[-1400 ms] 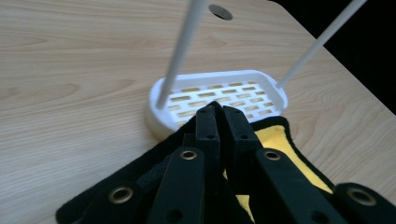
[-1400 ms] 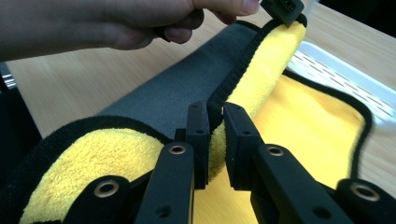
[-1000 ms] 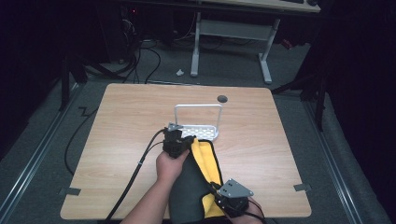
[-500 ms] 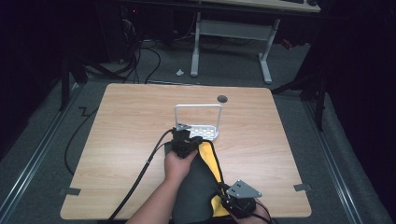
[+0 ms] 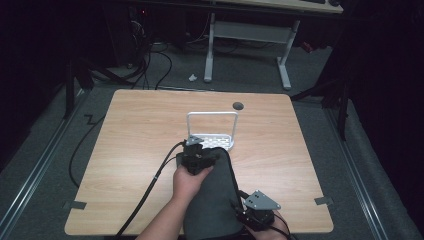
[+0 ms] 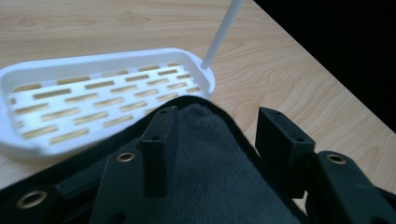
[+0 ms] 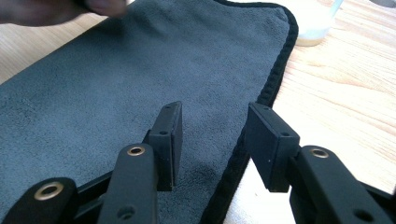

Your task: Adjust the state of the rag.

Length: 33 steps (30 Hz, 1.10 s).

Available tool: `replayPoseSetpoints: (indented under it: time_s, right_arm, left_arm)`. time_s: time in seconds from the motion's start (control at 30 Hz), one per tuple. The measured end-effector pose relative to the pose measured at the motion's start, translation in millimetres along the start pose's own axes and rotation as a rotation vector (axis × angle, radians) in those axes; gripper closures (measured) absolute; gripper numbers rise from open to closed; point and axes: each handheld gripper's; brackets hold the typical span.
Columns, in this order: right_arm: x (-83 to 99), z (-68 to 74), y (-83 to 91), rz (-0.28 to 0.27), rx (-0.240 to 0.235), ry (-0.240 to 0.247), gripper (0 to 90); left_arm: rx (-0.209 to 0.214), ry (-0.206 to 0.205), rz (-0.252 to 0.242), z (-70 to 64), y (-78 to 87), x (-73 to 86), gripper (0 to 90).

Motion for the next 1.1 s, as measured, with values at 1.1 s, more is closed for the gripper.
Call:
replayPoseSetpoints:
  time_s: [1.1]
  right_arm:
    - [-7.6,-18.6,-31.3,0.063,0.0,-0.049,72.1]
  left_arm:
    - [-0.05,-0.232,0.131,23.0,87.6,101.8,75.8]
Point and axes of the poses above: each handheld gripper's, and its own axes: y roughly backward along the jaws, x roughly out of its underside, z roughly to its left, and after that the axes turned 8 degrees about y, right-handed
